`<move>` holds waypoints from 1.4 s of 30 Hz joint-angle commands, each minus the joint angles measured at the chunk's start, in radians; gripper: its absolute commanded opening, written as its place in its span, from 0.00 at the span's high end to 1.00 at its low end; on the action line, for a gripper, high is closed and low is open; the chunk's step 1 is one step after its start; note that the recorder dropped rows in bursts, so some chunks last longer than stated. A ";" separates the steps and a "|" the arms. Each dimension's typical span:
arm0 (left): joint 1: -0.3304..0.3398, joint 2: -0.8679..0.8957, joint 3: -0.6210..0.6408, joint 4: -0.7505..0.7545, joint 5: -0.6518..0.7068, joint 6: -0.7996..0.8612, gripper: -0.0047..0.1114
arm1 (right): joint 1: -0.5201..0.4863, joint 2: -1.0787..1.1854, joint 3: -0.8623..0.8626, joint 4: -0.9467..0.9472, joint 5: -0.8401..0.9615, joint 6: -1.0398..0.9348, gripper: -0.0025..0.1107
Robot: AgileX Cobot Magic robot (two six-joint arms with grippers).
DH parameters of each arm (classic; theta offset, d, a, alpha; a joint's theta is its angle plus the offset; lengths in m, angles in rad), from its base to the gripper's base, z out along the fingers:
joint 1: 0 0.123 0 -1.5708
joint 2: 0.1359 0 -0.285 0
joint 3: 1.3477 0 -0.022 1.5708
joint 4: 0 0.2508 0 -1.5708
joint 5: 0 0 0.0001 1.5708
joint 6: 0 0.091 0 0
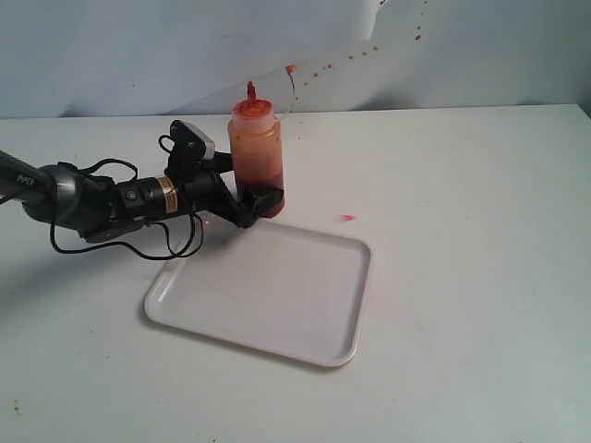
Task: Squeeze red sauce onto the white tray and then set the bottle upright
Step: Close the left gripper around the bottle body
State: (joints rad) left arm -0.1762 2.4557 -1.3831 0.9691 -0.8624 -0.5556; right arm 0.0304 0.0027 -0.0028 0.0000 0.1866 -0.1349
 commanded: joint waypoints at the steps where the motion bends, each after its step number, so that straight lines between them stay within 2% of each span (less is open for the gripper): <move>1: -0.005 0.031 -0.043 -0.009 0.005 -0.064 0.06 | 0.002 -0.003 0.003 -0.007 -0.002 -0.006 0.98; 12: -0.005 0.090 -0.112 0.014 -0.034 -0.101 0.06 | 0.002 -0.003 0.003 -0.007 -0.002 -0.006 0.98; 19: -0.009 0.093 -0.112 0.011 -0.028 -0.097 0.08 | 0.002 -0.003 0.003 -0.007 -0.002 -0.006 0.98; 21: -0.009 0.093 -0.112 0.011 -0.028 -0.097 0.18 | 0.002 -0.003 0.003 -0.007 -0.002 -0.006 0.98; 25: -0.009 0.093 -0.112 0.013 -0.028 -0.097 0.67 | 0.002 -0.003 0.003 -0.007 -0.002 -0.006 0.98; 28: -0.009 0.093 -0.112 0.013 -0.030 -0.097 0.95 | 0.002 -0.003 0.003 -0.007 -0.002 -0.006 0.98; 33: -0.005 0.073 -0.112 0.038 -0.039 -0.093 0.95 | 0.002 -0.003 0.003 -0.007 -0.002 -0.006 0.98; 42: 0.038 0.001 -0.103 0.202 -0.174 -0.150 0.96 | 0.002 -0.003 0.003 -0.007 -0.002 -0.006 0.98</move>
State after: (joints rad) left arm -0.1530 2.5044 -1.4905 1.1547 -0.9406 -0.6699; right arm 0.0304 0.0027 -0.0028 0.0000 0.1866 -0.1349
